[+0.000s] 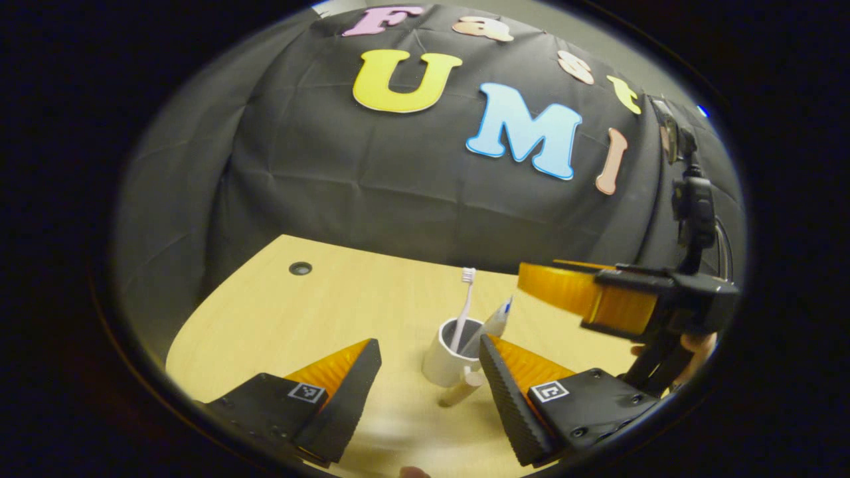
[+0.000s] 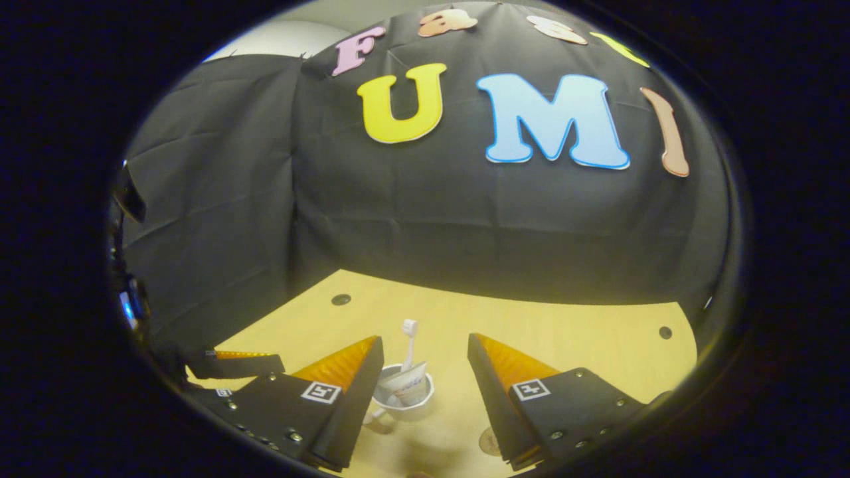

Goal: Put the toothbrush and toothpaste on the desktop into the cup, then pick up the cup and place it on the coaster on the desktop.

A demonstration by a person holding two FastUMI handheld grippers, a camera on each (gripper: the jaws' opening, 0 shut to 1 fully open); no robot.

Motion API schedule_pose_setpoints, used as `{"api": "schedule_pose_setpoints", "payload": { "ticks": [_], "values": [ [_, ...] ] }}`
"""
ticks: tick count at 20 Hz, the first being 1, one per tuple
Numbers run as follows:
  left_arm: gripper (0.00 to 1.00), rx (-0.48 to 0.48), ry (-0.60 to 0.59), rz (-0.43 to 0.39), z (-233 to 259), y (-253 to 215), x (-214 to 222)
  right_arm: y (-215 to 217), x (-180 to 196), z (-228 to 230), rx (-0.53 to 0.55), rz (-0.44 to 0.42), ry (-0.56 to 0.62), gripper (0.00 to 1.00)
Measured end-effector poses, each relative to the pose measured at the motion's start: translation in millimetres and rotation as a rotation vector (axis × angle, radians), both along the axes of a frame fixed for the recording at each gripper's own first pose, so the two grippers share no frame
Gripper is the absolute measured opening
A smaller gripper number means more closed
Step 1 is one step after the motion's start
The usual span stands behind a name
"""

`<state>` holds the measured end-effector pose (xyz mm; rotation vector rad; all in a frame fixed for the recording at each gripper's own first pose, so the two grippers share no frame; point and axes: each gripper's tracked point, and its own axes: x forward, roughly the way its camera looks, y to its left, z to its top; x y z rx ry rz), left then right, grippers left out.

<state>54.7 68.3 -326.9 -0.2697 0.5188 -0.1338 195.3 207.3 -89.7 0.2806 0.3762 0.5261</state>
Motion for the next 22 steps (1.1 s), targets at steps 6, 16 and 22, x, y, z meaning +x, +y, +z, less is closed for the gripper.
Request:
{"api": "schedule_pose_setpoints", "payload": {
  "ticks": [6,16,22],
  "values": [
    [0.96,0.048,0.080,-0.098,-12.5,-35.6,8.3,-68.7,-15.3,16.2,-0.029,-0.096,-0.025,0.78],
    [1.00,0.152,0.300,-0.232,-59.7,-74.0,19.9,-125.5,-46.1,-3.1,-0.067,-0.189,0.046,0.77],
    [0.96,0.160,0.443,-0.236,-101.3,-78.4,24.1,-144.5,-60.4,-28.7,-0.090,-0.197,0.133,0.78]
  ]
}}
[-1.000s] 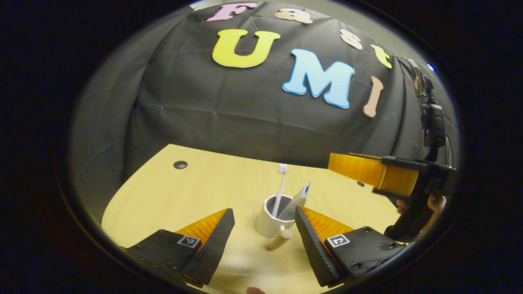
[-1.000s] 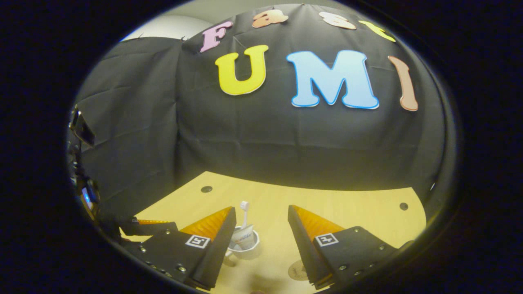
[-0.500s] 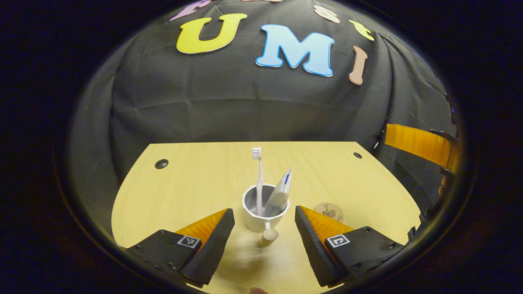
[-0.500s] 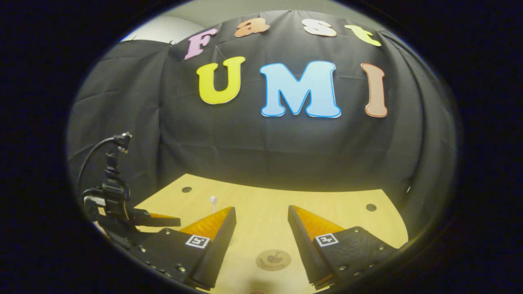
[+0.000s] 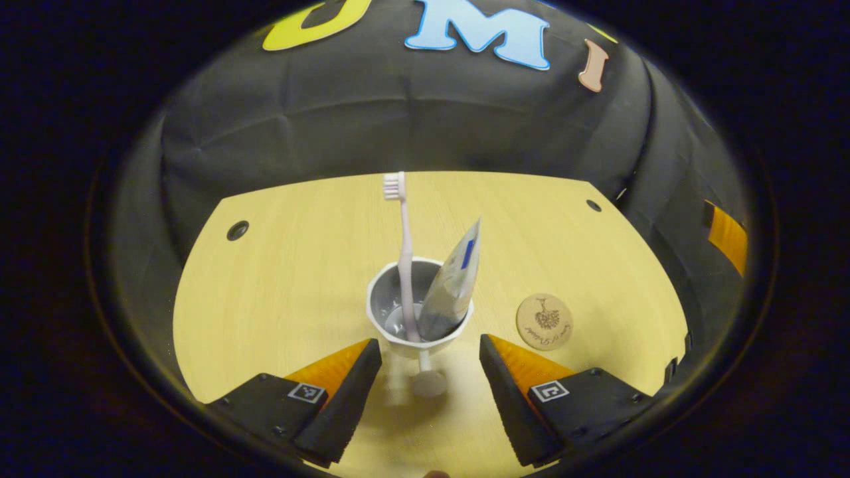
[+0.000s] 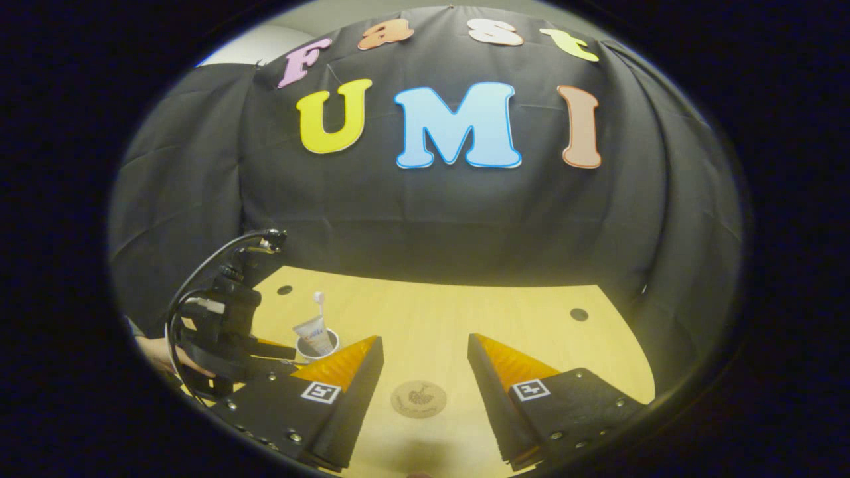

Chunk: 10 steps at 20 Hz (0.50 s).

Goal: Put the toothbrush and toothpaste on the desktop into the cup, then pick up the cup and place it on the coaster on the desktop.

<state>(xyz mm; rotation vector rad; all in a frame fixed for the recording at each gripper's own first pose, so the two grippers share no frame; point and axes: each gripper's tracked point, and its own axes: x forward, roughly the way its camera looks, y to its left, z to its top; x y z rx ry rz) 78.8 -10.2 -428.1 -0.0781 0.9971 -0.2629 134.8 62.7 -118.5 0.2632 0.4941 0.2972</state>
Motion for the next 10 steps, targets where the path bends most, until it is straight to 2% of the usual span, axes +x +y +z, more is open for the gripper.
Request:
{"api": "schedule_pose_setpoints", "payload": {
  "ticks": [9,10],
  "values": [
    [0.95,0.055,0.172,-0.022,-54.0,1.7,1.0,-14.1,-7.2,-33.3,-0.002,-0.021,0.100,0.78],
    [0.91,0.071,0.180,-0.023,-57.2,3.6,1.7,-15.0,-8.7,-37.5,-0.006,-0.020,0.111,0.78]
  ]
}}
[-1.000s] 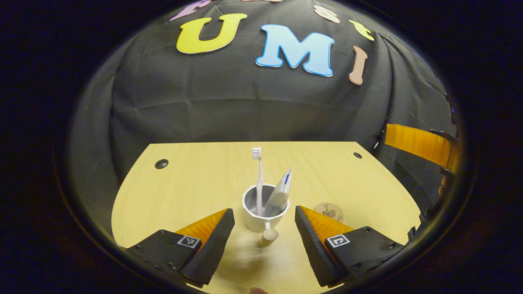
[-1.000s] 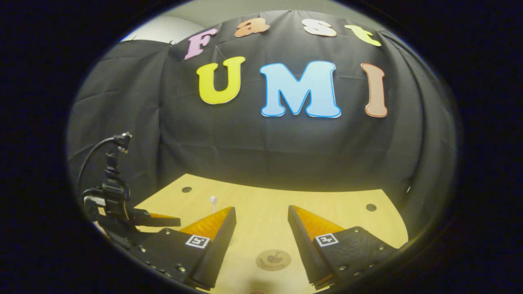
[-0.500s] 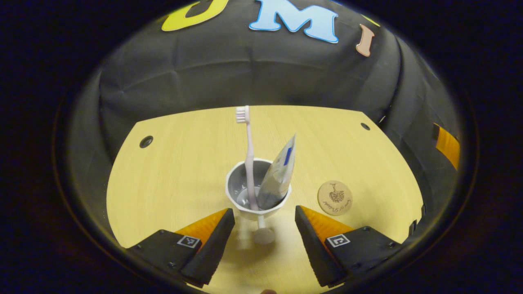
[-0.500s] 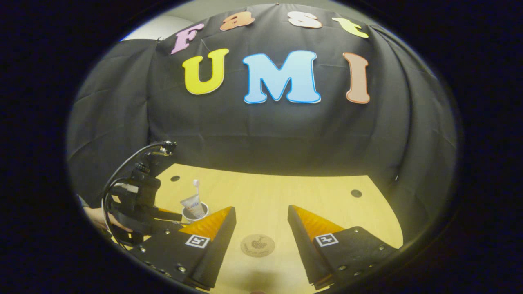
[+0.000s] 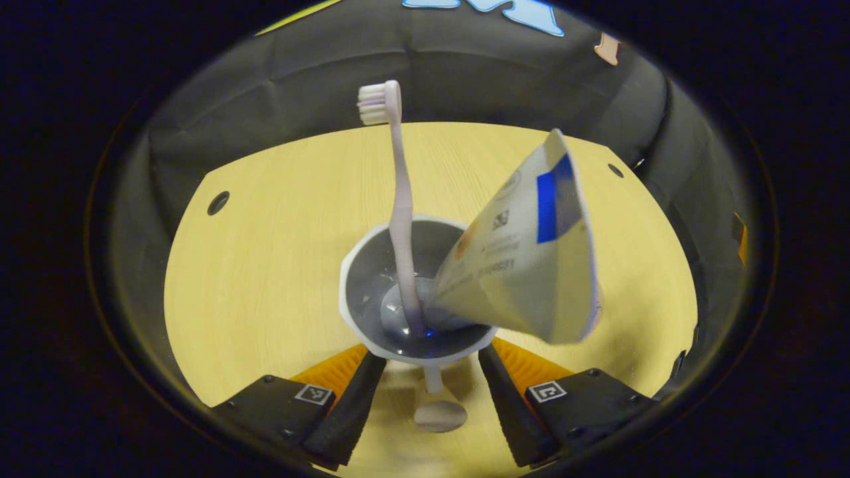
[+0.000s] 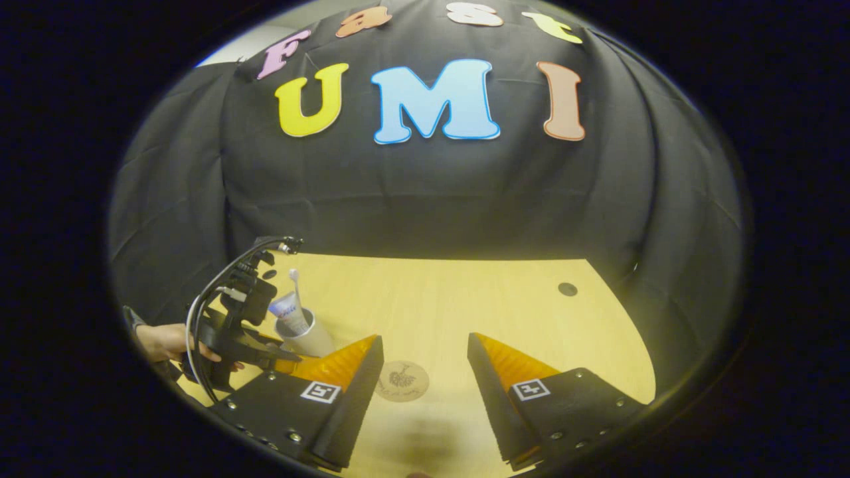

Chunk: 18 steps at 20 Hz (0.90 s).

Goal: Put the toothbrush and toothpaste on the desktop into the cup, then pick up the cup and place it on the coaster on the desktop.

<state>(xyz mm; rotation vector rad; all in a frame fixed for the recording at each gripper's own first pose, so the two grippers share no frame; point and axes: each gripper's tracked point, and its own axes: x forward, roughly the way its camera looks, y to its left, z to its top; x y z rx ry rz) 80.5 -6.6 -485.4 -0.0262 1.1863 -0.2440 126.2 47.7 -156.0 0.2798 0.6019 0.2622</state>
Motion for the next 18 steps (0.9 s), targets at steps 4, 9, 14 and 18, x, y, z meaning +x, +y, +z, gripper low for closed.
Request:
{"api": "schedule_pose_setpoints", "payload": {
  "ticks": [4,9,14,18],
  "values": [
    [0.70,0.029,0.031,-0.008,-7.3,3.2,-0.9,-2.1,-3.5,-10.2,0.002,-0.001,0.033,0.78],
    [0.52,0.032,0.071,0.002,-16.3,0.5,-9.1,-2.7,-5.8,-20.2,0.009,0.001,0.063,0.78],
    [0.39,0.065,0.105,-0.007,-21.8,2.1,-13.9,-6.5,-6.4,-27.1,-0.006,0.010,0.072,0.78],
    [0.37,0.070,0.054,0.010,-21.5,0.8,-6.6,-11.3,-4.8,-33.2,-0.010,0.008,0.080,0.79]
  ]
}}
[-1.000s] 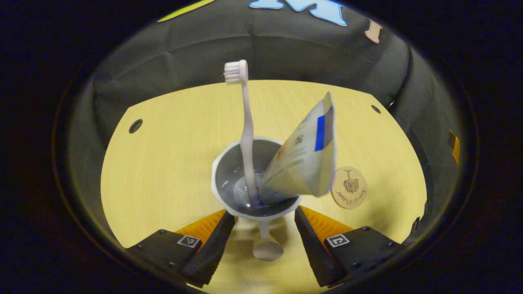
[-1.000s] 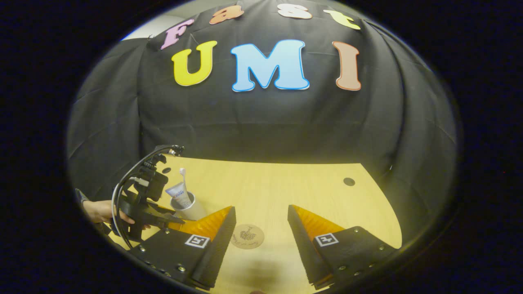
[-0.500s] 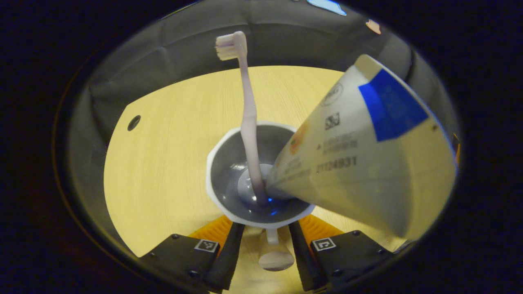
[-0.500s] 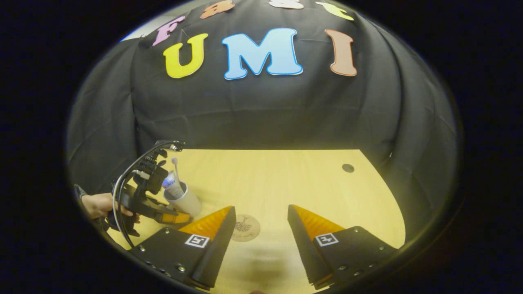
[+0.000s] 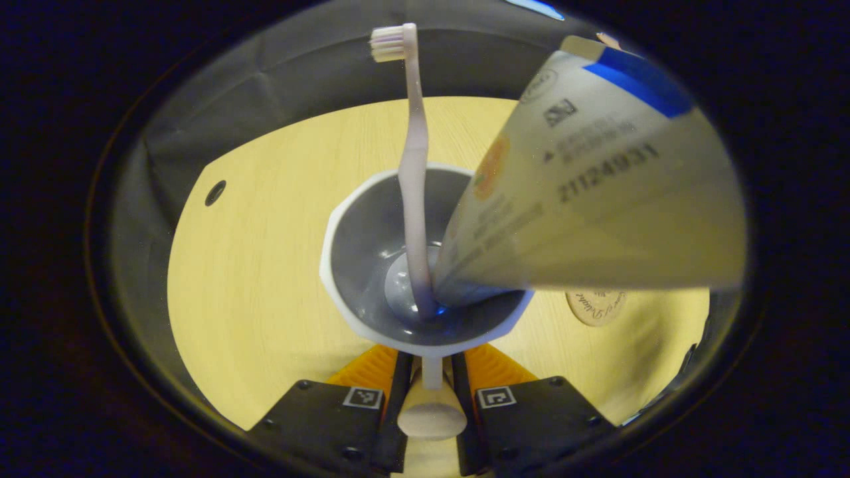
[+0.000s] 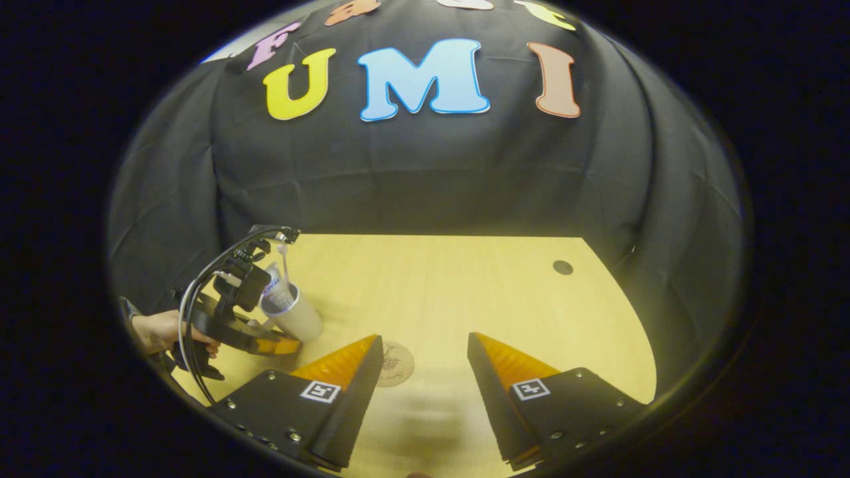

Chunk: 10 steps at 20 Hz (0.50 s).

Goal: Put the toothbrush and toothpaste on the desktop into the cup, then pick up the cup and place it on the coaster on the desktop.

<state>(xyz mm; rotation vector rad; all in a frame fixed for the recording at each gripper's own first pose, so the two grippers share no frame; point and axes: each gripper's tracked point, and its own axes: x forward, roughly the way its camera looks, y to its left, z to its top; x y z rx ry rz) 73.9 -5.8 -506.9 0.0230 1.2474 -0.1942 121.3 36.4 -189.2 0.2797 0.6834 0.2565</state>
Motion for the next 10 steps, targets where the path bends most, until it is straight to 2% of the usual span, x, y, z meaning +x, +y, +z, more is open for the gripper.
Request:
{"api": "schedule_pose_setpoints", "payload": {
  "ticks": [7,8,9,10],
  "values": [
    [0.36,0.005,-0.072,0.011,3.7,-8.4,6.2,-11.3,5.5,-7.4,-0.009,-0.005,0.002,0.78],
    [0.41,0.006,-0.081,0.003,6.8,-13.2,7.0,-11.7,5.8,-8.6,-0.008,-0.005,0.002,0.78],
    [0.36,0.007,-0.091,-0.008,11.2,-17.3,7.8,-12.6,7.3,-8.3,-0.005,-0.004,0.001,0.79],
    [0.36,0.004,-0.100,-0.024,17.2,-24.3,8.3,-12.6,7.5,-9.2,-0.003,-0.004,-0.001,0.78]
  ]
}}
